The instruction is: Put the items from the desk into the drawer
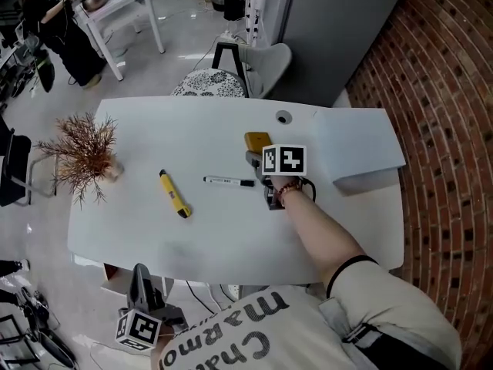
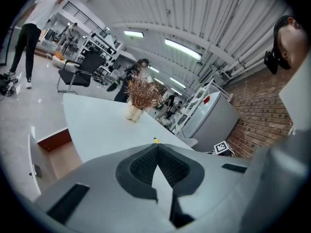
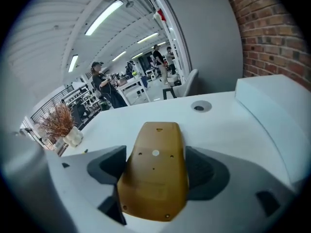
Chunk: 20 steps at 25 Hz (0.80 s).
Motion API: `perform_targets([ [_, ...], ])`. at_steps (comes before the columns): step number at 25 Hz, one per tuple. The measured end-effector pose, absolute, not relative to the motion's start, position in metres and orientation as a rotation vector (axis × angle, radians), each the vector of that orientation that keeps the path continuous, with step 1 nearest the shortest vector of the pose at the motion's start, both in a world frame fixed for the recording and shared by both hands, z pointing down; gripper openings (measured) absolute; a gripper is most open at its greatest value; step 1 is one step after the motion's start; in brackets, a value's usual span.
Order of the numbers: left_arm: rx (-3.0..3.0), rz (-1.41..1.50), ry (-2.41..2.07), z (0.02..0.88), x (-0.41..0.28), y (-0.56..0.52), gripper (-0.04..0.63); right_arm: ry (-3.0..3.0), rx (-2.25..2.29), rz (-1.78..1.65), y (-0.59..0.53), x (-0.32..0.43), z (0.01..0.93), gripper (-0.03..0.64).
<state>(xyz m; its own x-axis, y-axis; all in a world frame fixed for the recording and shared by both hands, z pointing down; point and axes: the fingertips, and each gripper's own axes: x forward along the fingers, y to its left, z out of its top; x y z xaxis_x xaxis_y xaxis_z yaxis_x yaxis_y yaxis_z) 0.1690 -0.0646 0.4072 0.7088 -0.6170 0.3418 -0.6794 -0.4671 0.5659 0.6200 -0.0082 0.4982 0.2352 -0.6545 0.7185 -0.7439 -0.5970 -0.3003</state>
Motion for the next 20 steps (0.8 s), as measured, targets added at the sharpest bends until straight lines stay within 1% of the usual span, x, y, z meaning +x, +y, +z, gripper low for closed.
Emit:
perform_targets([
  [10, 2.26, 0.081, -0.897, 0.396, 0.163, -0.031, 0.002, -1.412, 2.558, 1.549, 0.048, 0.585, 0.474, 0.388],
  [15, 2.276, 0.061, -0.874, 0.39, 0.168, -0.014, 0.002, -1.519, 2.573, 1.585, 0.063, 0.563, 0.452, 0.388],
  [20, 2.292, 0.028, -0.885, 0.379, 0.176, 0.002, 0.002, -1.697, 2.522, 1.541, 0.062, 0.541, 0.422, 0.388],
])
